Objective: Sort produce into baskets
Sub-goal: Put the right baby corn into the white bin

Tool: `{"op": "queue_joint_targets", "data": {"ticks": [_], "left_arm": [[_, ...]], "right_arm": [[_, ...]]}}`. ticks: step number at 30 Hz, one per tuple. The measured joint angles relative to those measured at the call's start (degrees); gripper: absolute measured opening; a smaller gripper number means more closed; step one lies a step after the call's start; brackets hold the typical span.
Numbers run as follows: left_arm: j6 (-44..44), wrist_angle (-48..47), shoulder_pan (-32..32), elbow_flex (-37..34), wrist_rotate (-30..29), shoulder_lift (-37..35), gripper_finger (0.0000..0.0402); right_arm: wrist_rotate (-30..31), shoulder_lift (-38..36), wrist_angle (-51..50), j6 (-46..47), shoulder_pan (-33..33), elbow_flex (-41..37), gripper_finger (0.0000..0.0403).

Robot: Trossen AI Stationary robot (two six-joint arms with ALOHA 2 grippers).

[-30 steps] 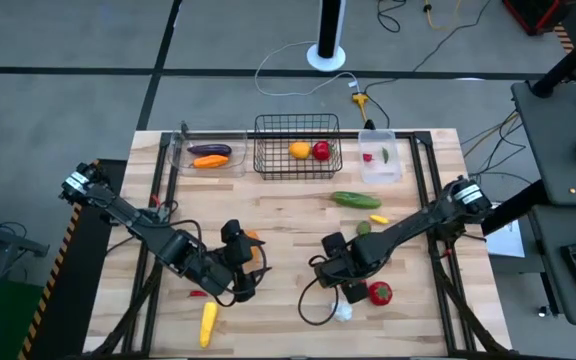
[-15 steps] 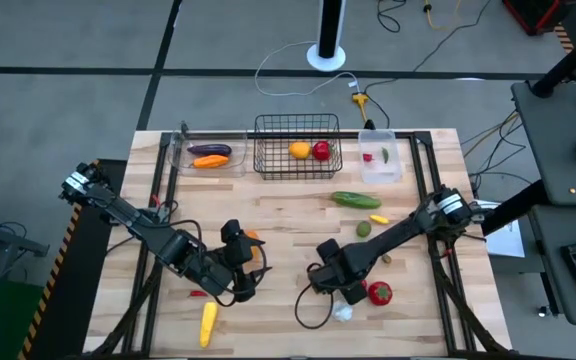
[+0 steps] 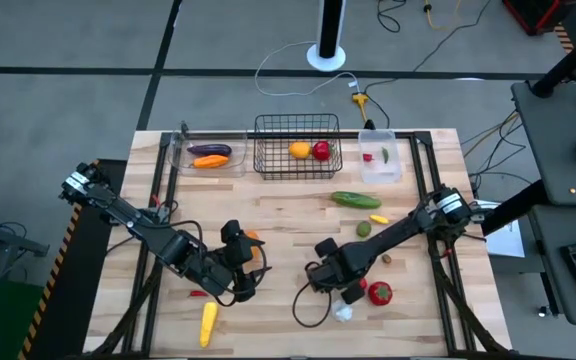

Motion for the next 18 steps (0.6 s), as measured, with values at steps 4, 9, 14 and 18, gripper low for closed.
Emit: {"op": "queue_joint_targets", "data": {"ticks": [4,9,14,18], "left_arm": [[0.00,0.00,0.00,0.00,0.00,0.00,0.0297],[0.11,0.00,0.00,0.00,0.00,0.00,0.0297],[0.20,0.00,0.00,0.00,0.01,0.00,0.0297],[0.20,0.04,0.00,0.00,0.02,0.00,0.0297]], "right_arm": [[-0.39,0.00,0.00,0.00,0.04,0.00,0.0078],[-0.10,-0.33,0.12,0.01,-0.02,0.12,0.0033],[-0.07,-0.63,0.00,0.20,0.00,1.09,0.0022],[0.12,-1.95,-0.77,0.46,-0.40,2.29,0.0021]]}}
